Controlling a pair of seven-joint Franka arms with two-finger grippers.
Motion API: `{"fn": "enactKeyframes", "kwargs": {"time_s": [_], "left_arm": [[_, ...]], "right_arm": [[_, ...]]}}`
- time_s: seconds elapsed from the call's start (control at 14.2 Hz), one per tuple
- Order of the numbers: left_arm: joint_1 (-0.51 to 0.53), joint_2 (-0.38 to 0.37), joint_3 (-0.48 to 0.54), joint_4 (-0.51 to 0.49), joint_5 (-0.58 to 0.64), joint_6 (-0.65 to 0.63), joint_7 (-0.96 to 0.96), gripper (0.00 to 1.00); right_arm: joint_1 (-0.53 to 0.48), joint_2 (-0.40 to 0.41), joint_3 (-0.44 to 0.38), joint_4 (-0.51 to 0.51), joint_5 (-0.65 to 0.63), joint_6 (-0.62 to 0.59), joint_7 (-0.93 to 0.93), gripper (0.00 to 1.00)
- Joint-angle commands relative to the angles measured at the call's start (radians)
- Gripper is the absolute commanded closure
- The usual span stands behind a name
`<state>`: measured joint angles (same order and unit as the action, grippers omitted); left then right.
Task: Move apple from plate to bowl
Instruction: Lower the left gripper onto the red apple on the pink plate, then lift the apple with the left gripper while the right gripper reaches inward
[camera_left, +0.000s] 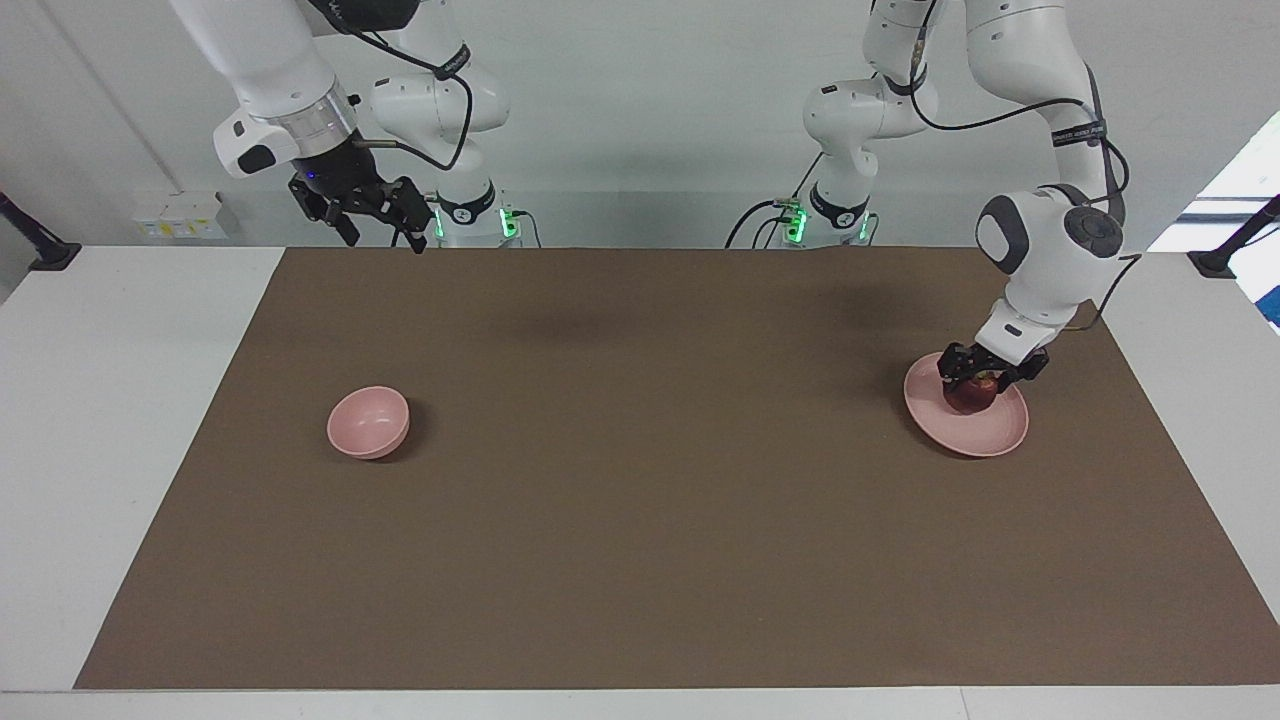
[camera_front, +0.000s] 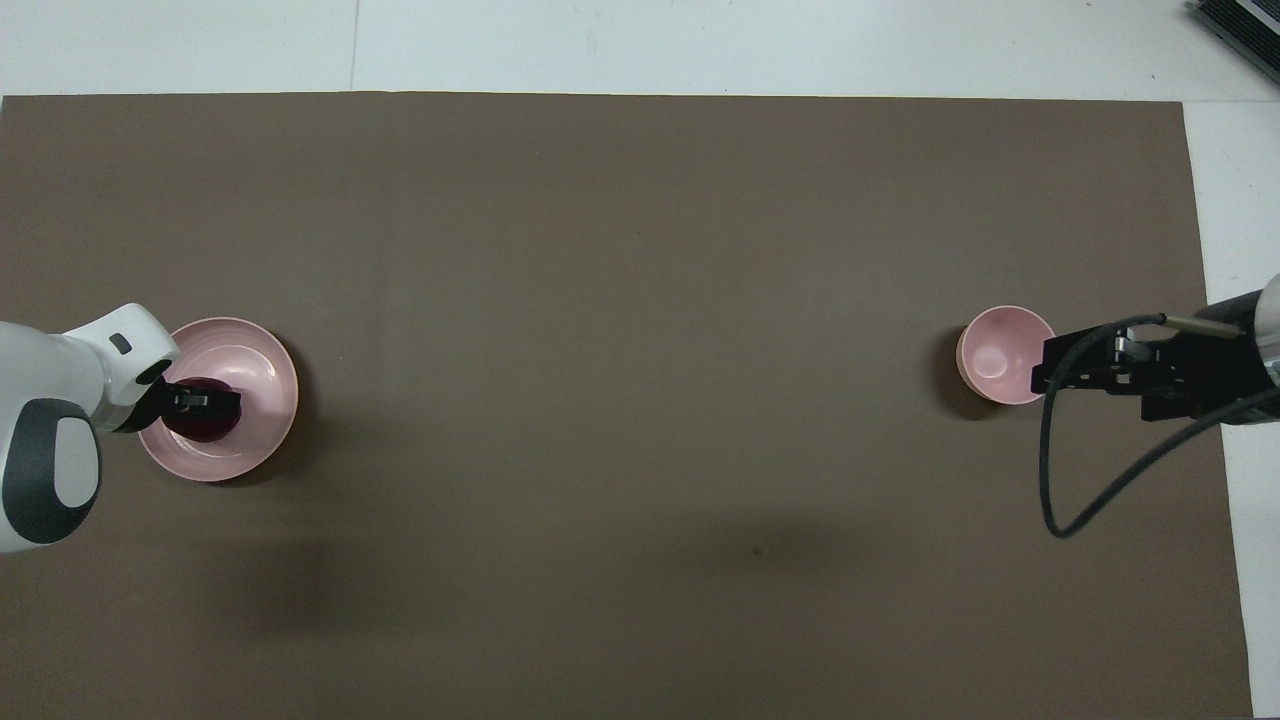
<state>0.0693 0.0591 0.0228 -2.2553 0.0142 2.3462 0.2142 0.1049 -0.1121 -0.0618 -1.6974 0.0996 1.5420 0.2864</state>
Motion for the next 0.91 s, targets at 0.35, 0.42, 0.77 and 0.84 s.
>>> {"fn": "enactKeyframes", "kwargs": {"time_s": [0.35, 0.42, 0.77, 0.84], "left_arm": [[-0.072, -0.031, -0.003, 0.161, -0.21, -0.311, -0.013, 1.0], [-0.077, -0.047, -0.006, 0.169, -0.249, -0.338, -0.024, 1.0], [-0.225, -0.11, -0.006, 0.169, -0.48, -0.375, -0.151, 1.0], [-0.258, -0.11, -0.006, 0.172, -0.556, -0.369, -0.173, 1.0]], "right_arm": [[-0.019, -0.006, -0.009, -0.007, 0.089, 0.015, 0.008, 0.0], [-0.016, -0.009, -0.009, -0.011, 0.08, 0.006, 0.008, 0.0], [-0.004, -0.009, 0.002, -0.016, 0.106, 0.012, 0.022, 0.0], [-0.005, -0.006, 0.0, -0.019, 0.165, 0.007, 0.04, 0.0]]}}
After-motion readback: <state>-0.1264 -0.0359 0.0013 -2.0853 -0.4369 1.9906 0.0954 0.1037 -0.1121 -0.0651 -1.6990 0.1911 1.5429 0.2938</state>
